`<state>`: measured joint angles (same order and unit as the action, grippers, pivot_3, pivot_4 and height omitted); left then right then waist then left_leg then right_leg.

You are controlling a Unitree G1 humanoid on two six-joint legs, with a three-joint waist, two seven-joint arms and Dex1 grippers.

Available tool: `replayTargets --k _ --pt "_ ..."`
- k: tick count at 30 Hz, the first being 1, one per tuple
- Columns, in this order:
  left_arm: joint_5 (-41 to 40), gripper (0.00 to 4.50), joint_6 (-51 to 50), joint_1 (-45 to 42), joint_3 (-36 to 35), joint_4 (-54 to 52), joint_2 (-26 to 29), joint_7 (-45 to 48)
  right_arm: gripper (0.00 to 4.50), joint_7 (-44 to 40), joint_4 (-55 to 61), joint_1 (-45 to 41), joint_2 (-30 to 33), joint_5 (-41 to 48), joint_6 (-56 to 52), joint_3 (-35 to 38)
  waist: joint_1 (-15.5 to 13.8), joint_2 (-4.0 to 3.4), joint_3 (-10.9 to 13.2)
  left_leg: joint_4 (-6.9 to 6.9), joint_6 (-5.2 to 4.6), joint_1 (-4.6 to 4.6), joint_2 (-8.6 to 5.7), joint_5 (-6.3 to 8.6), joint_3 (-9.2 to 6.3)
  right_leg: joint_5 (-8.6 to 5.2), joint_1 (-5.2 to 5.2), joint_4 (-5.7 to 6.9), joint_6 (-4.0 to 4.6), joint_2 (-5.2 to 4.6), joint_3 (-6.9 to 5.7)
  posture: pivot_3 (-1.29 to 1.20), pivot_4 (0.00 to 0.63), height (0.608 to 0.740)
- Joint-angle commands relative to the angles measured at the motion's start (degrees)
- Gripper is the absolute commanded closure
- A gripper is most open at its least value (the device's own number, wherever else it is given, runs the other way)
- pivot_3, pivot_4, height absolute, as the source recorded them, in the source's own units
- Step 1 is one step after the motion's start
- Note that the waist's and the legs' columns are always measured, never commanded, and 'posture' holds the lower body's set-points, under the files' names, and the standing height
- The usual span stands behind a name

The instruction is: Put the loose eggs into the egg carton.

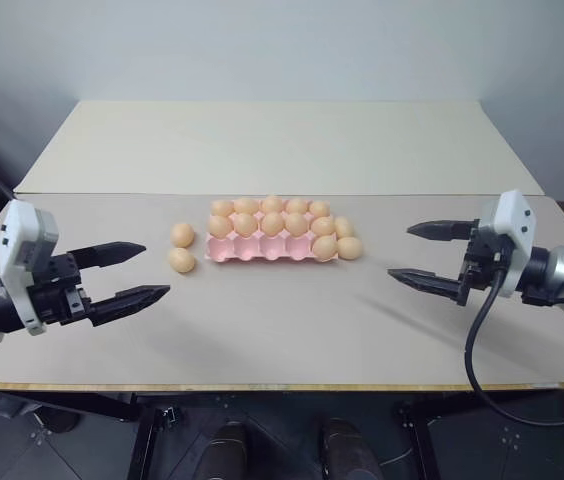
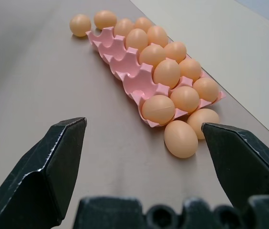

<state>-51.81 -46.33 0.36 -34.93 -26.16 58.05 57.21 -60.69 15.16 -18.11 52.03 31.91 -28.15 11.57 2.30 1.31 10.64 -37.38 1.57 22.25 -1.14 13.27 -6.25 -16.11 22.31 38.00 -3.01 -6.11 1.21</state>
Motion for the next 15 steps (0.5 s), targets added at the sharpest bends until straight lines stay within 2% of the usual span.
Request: replayTargets --k 1,5,10,15 --pt "0.88 0.01 1.29 -1.16 -1.11 0.12 0.26 -1.56 0.00 0.25 0.59 -0.93 -0.01 -0.19 1.21 0.59 0.00 0.00 0.00 0.00 0.00 0.00 0.00 0.00 0.00 0.00 0.00 0.00 0.00 0.00 0.00 0.00 0.150 0.740" --pt "-2.45 0.01 -0.35 -2.81 -2.08 -0.06 0.08 -2.66 0.00 0.55 0.63 -0.88 -0.07 -0.36 1.11 0.79 -0.03 0.00 0.00 0.00 0.00 0.00 0.00 0.00 0.00 0.00 0.00 0.00 0.00 0.00 0.00 0.00 0.150 0.740" --pt "-0.46 0.01 2.31 -1.90 -1.45 0.77 1.16 1.40 0.00 1.01 0.10 -1.06 -0.28 -1.04 1.61 0.54 0.06 0.00 0.00 0.04 0.00 0.00 0.00 0.00 0.02 0.00 0.03 0.00 0.00 0.00 0.01 0.00 0.150 0.740" --pt "-0.63 0.01 3.11 -3.11 0.11 0.70 0.09 1.56 0.00 1.42 -1.93 -3.36 -0.16 -3.04 2.27 -0.58 0.05 0.00 0.00 0.04 0.00 -0.01 0.00 0.00 0.03 0.01 0.02 0.00 0.01 0.00 0.02 0.00 0.150 0.740"
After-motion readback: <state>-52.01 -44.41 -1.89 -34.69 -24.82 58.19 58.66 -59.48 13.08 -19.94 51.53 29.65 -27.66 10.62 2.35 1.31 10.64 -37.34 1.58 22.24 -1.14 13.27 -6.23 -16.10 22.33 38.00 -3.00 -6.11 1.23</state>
